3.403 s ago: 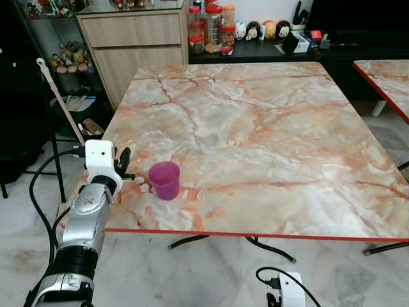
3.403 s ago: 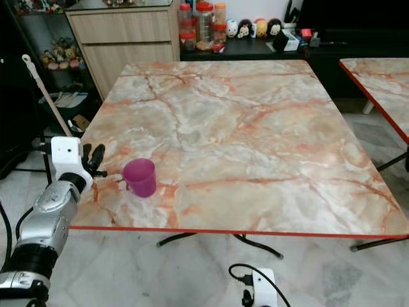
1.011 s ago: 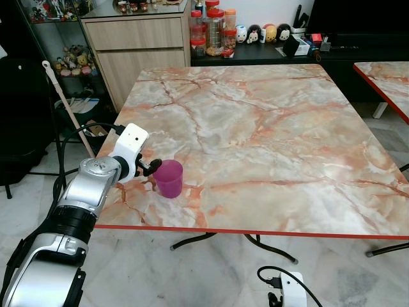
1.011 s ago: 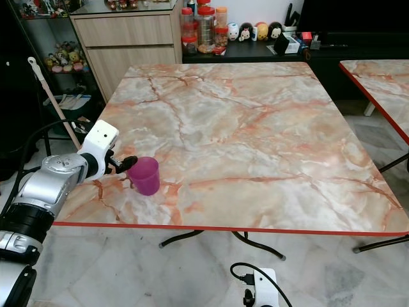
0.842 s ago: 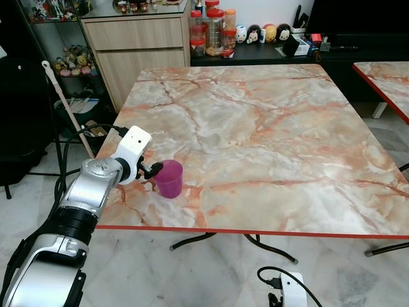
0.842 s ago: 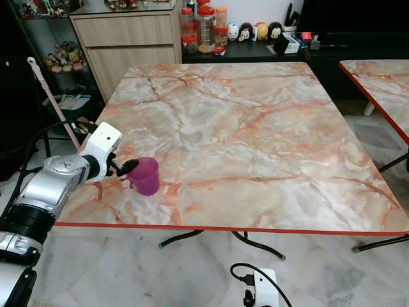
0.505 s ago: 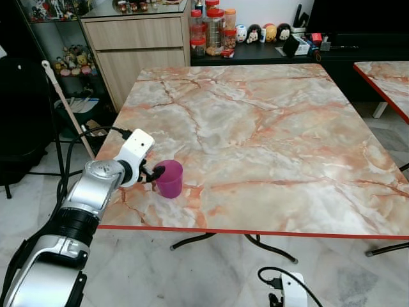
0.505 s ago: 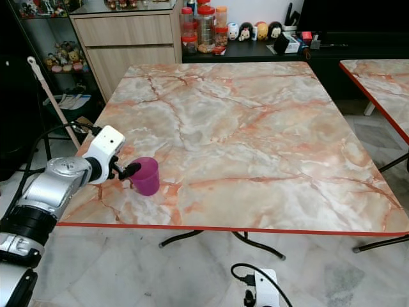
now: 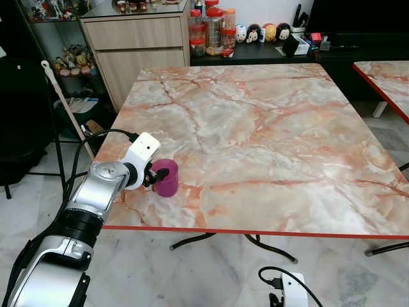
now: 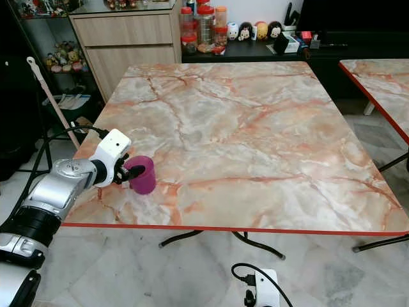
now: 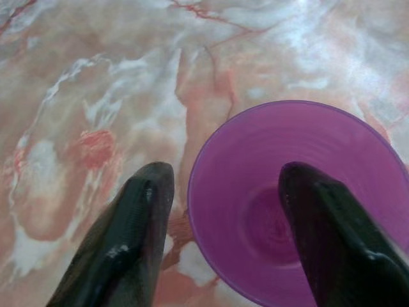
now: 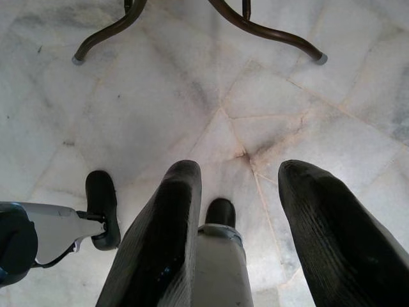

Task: Setting the table

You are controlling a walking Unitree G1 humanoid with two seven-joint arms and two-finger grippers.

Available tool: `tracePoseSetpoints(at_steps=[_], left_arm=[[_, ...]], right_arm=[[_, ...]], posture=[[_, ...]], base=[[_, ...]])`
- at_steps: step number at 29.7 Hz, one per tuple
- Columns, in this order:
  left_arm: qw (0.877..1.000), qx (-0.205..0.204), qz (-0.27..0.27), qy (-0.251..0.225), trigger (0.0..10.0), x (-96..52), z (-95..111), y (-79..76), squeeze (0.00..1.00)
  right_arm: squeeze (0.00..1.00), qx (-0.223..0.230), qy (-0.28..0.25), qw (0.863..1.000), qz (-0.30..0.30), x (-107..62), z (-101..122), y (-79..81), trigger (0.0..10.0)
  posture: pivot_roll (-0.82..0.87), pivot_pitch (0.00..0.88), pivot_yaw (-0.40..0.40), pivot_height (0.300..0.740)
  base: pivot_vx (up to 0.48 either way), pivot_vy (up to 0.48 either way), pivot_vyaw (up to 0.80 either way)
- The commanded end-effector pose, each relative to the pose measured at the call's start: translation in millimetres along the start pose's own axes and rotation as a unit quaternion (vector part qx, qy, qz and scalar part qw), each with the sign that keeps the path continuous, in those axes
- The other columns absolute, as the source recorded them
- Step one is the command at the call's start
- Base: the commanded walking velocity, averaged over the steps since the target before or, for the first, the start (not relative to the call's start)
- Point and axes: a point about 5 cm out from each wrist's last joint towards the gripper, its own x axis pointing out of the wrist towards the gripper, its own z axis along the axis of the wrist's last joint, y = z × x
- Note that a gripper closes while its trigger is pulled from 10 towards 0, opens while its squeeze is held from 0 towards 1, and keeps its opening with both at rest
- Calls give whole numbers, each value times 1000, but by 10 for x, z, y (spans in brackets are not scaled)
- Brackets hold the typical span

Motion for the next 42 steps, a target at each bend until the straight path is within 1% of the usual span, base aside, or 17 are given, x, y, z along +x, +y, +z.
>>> tracePoseSetpoints(at_steps=[1,17,35,37,38,39,40,41,42], left_arm=[[1000,5,-4,7,0,-8,-29,-19,0],[1000,6,-2,2,0,-19,-12,1,0],[1000,7,-6,2,0,-12,-38,-32,0],[1000,-7,3,-11,0,-21,-36,-27,0],[999,-21,13,-42,0,-46,18,4,0],[998,-26,18,-56,0,-58,40,18,0],[998,-26,18,-56,0,-58,40,18,0],[990,-66,66,-103,0,-106,117,140,0],[972,-123,134,-150,0,-193,170,325,0]], right_arm=[[0,8,0,1000,-3,1,3,4,10000],[0,7,-1,1000,-4,5,18,1,10000],[0,7,-1,1000,-2,7,25,13,10000],[0,5,-2,1000,-2,8,31,16,10000],[0,4,-2,1000,-1,9,32,16,10000],[0,4,-2,1000,-1,9,32,15,10000],[0,4,-2,1000,-1,9,32,15,10000],[0,4,-2,1000,-1,9,32,15,10000],[0,3,-2,1000,0,9,32,16,10000]], posture=[[36,25,56,740],[38,21,55,740],[37,12,55,740],[39,5,54,740],[38,3,53,740],[38,0,53,740],[38,0,53,740],[38,0,52,740],[37,0,52,740]], base=[[0,0,0],[0,0,0],[0,0,0],[0,0,0],[0,0,0],[0,0,0],[0,0,0],[0,0,0],[0,0,0]])
